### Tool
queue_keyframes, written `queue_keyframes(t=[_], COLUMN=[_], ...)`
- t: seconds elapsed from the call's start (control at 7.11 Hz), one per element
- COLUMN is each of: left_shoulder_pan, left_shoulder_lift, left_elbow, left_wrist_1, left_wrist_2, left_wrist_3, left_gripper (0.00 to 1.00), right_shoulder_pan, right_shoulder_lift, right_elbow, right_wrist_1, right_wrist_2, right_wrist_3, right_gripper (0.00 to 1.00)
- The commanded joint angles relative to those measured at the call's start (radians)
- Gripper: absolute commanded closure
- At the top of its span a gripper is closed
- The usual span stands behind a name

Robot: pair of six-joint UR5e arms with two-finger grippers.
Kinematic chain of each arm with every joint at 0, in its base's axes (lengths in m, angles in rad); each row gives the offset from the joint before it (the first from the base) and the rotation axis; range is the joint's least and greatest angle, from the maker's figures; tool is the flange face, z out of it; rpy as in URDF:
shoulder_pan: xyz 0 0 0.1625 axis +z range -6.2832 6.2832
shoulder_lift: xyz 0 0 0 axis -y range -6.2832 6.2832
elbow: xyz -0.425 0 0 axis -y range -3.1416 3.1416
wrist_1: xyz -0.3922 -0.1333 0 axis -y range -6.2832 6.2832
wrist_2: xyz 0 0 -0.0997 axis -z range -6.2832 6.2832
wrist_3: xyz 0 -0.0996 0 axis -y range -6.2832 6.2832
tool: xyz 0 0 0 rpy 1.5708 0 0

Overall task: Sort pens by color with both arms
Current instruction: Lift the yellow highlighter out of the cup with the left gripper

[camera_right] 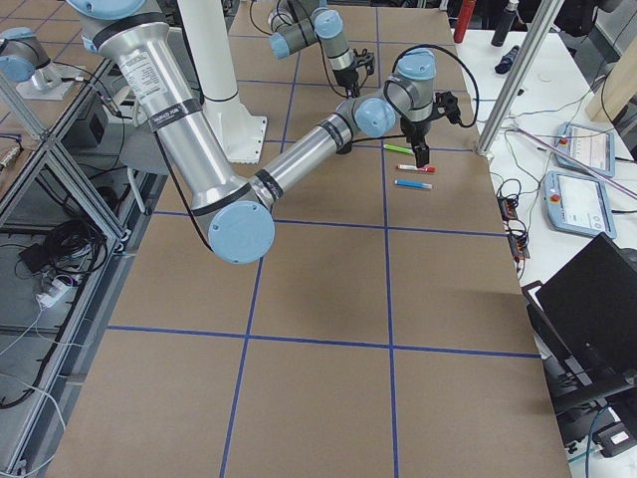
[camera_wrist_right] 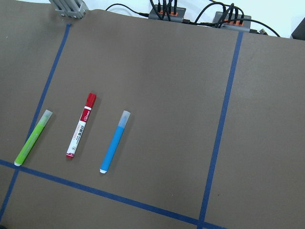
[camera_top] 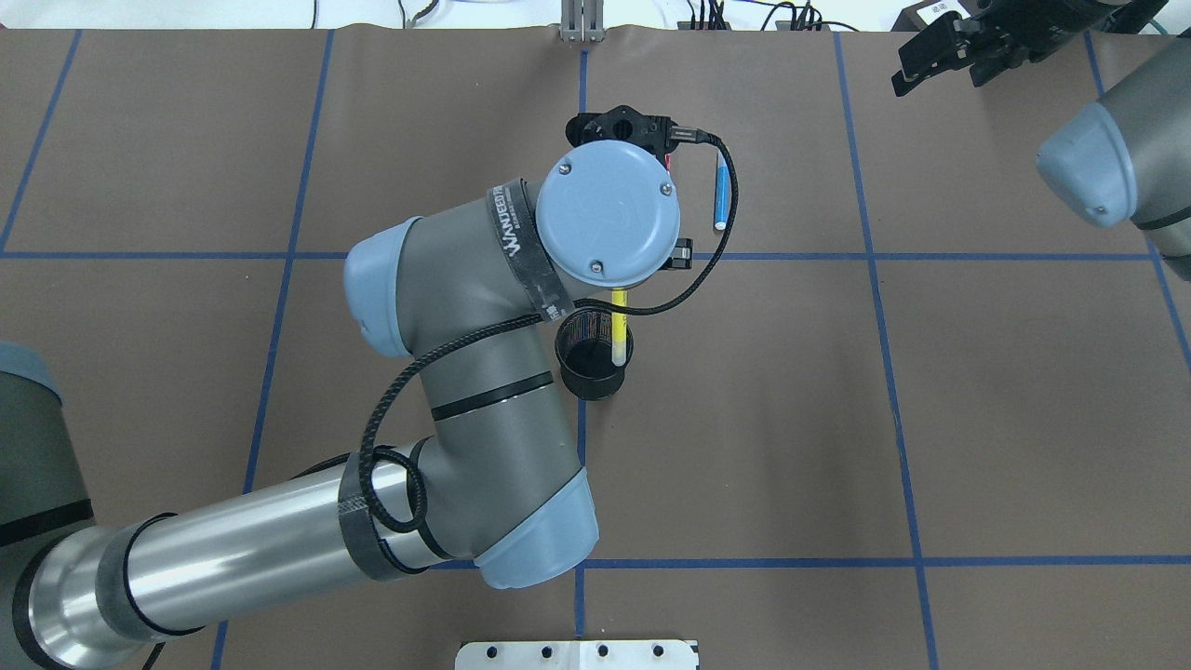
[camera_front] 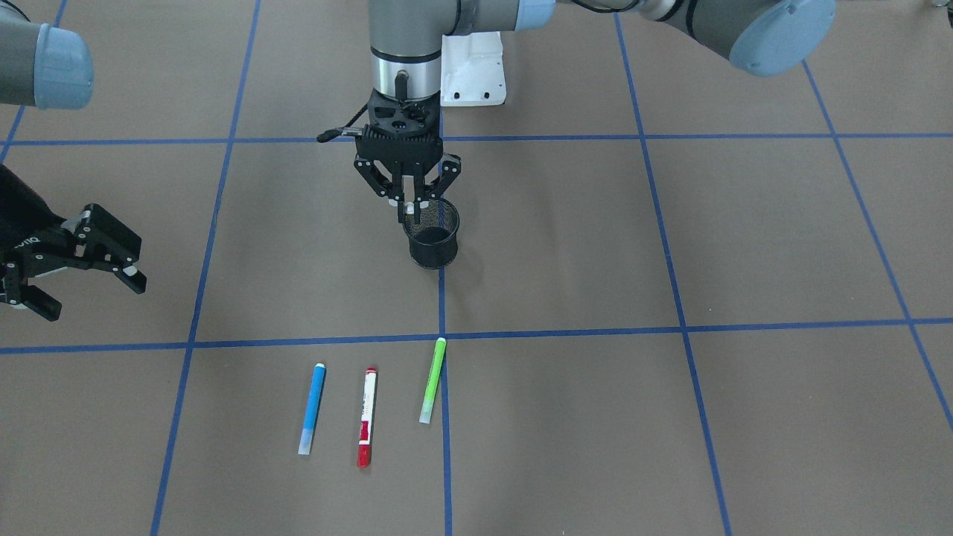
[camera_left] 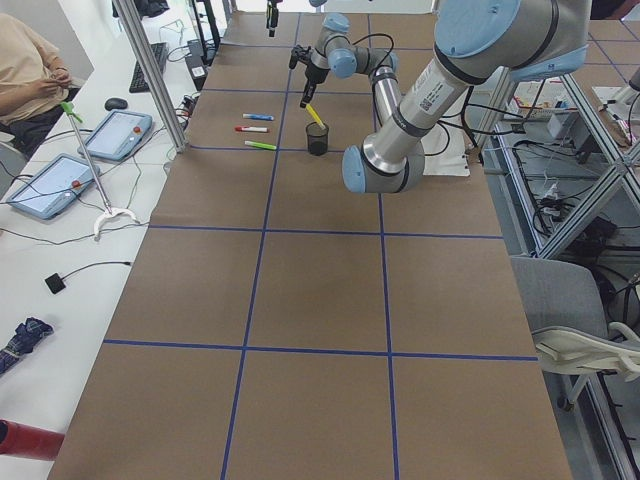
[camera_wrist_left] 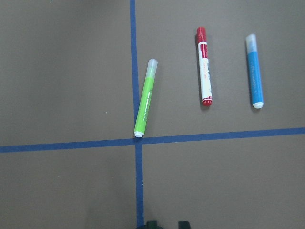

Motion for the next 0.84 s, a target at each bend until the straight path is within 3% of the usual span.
queue_keyframes(t=[0.0, 0.14, 0.42, 0.7], left_shoulder_pan=[-0.044, -0.069, -0.093, -0.141], left_shoulder_lift=[0.018, 0.018, 0.085, 0.099], left_elbow=[-0.119, -0.136, -0.125, -0.045], left_wrist_1=[-0.007, -0.021, -0.305, -0.469], left_wrist_2=[0.007, 0.021, 0.100, 0.174], left_wrist_3=[0.007, 0.007, 0.009, 0.006], left_gripper=[1.00, 1.00, 1.00, 1.00], right_shoulder_pan=[0.000, 0.000, -0.002, -0.002], right_shoulder_lift=[-0.002, -0.002, -0.004, -0.007], right_elbow=[-0.001, -0.001, -0.004, -0.004], right_wrist_1=[0.002, 0.002, 0.002, 0.000], right_wrist_2=[-0.015, -0.017, -0.017, -0.017], right_wrist_3=[0.000, -0.001, -0.005, -0.005], right_gripper=[0.00, 0.00, 0.00, 0.00])
